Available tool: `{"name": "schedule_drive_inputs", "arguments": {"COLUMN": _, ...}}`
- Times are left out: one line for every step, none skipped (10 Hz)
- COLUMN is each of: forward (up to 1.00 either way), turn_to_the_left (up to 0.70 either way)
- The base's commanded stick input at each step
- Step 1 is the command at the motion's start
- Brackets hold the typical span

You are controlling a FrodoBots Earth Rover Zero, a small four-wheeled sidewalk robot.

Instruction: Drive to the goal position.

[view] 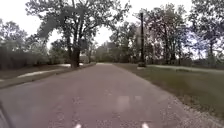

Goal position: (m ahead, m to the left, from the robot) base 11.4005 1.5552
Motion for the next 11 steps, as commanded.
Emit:
{"name": "schedule_drive_inputs", "arguments": {"forward": 1.0, "turn_to_the_left": -0.07}}
{"name": "schedule_drive_inputs", "arguments": {"forward": 1.0, "turn_to_the_left": -0.05}}
{"name": "schedule_drive_inputs", "arguments": {"forward": 1.0, "turn_to_the_left": -0.04}}
{"name": "schedule_drive_inputs", "arguments": {"forward": 1.0, "turn_to_the_left": -0.02}}
{"name": "schedule_drive_inputs", "arguments": {"forward": 1.0, "turn_to_the_left": -0.01}}
{"name": "schedule_drive_inputs", "arguments": {"forward": 1.0, "turn_to_the_left": 0.0}}
{"name": "schedule_drive_inputs", "arguments": {"forward": 1.0, "turn_to_the_left": 0.0}}
{"name": "schedule_drive_inputs", "arguments": {"forward": 1.0, "turn_to_the_left": 0.0}}
{"name": "schedule_drive_inputs", "arguments": {"forward": 1.0, "turn_to_the_left": 0.0}}
{"name": "schedule_drive_inputs", "arguments": {"forward": 1.0, "turn_to_the_left": 0.0}}
{"name": "schedule_drive_inputs", "arguments": {"forward": 1.0, "turn_to_the_left": 0.0}}
